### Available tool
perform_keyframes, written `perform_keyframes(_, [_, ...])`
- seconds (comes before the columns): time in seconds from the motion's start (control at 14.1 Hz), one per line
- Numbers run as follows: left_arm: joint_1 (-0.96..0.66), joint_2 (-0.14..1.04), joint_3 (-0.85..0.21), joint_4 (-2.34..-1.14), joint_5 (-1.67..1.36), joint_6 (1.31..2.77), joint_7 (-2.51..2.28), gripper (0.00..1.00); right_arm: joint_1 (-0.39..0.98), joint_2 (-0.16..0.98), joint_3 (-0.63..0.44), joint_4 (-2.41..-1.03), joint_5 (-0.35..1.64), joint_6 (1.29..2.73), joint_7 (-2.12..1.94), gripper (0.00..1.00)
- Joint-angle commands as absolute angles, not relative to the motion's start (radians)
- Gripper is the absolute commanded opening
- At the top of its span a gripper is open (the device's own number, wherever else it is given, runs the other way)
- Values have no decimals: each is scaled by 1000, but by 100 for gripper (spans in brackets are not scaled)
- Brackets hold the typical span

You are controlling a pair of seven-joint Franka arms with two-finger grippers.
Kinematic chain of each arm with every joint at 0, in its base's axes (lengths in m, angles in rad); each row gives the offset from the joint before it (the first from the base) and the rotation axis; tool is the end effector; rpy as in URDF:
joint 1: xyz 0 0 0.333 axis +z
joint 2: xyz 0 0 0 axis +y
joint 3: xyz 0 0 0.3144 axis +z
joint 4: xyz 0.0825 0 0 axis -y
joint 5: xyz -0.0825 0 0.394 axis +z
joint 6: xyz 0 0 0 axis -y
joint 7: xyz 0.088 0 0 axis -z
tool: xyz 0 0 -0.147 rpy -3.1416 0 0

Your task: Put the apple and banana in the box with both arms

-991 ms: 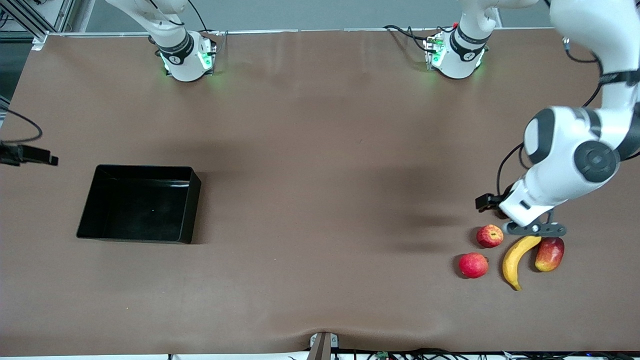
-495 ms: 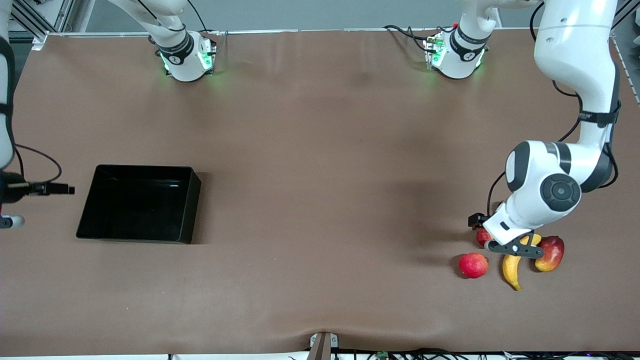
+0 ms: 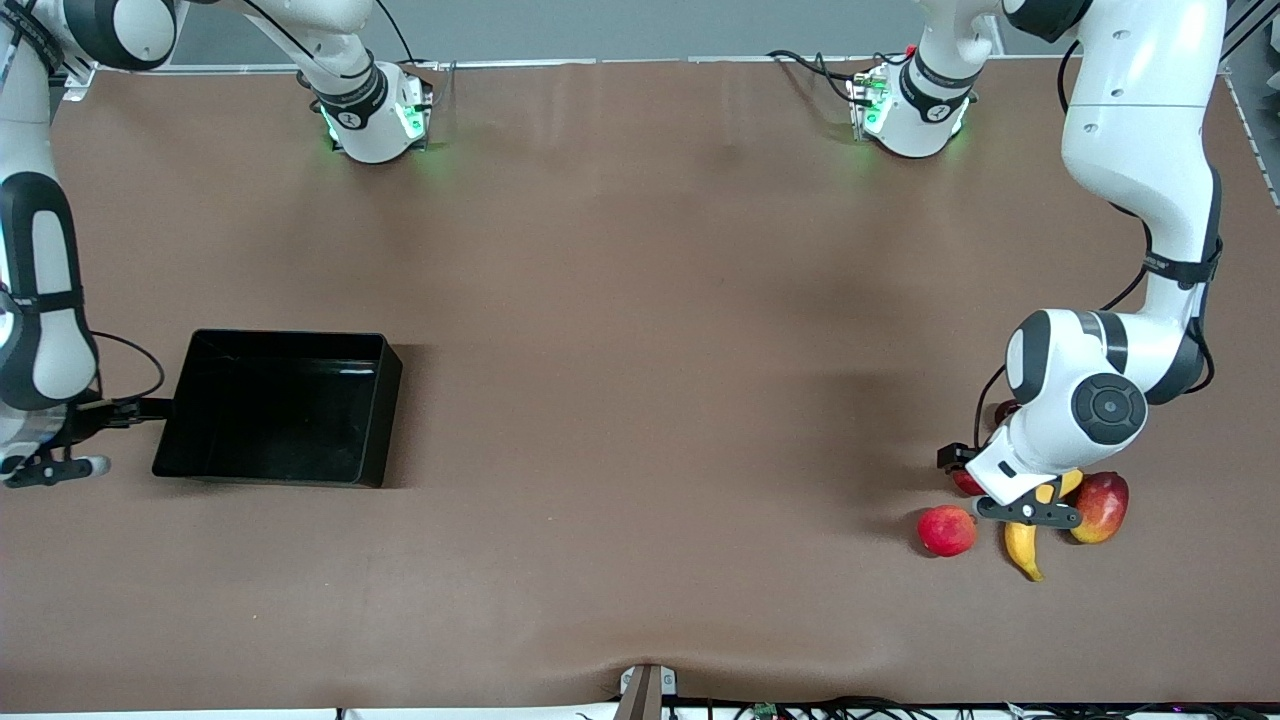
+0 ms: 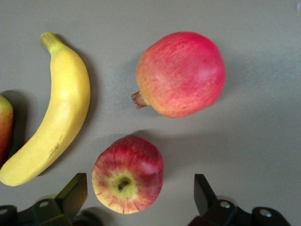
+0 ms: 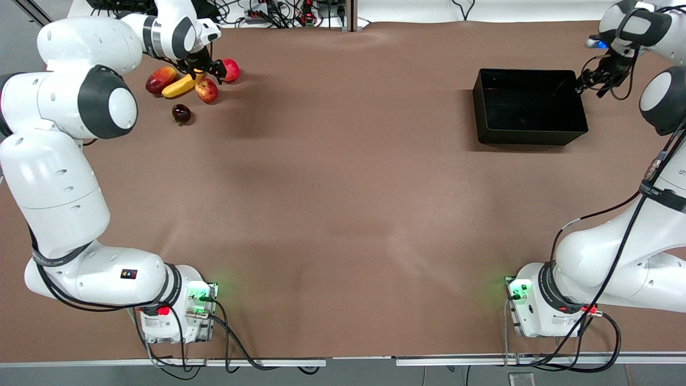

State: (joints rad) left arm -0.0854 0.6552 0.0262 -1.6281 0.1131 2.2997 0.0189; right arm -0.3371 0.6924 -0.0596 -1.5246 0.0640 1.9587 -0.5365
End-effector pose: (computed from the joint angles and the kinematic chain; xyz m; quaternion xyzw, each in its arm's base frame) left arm 0.6988 -0.0372 0.1918 -0.9956 0.0790 -0.0091 0.0502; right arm 0.6276 -0.2518 0.1870 -0.9900 -0.0578 0.1107 0.0648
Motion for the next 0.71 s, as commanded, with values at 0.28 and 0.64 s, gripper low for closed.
perform_keyframes(0.28, [-75,672,25,-1621,161,2316,28,99,-361,666,-46,-1585,118,1948,-560,0])
perform_keyframes(0.64, [-63,684,25,-1631,170,2322,29,83,-356,664,-46,-1582,118,1931,-555,0])
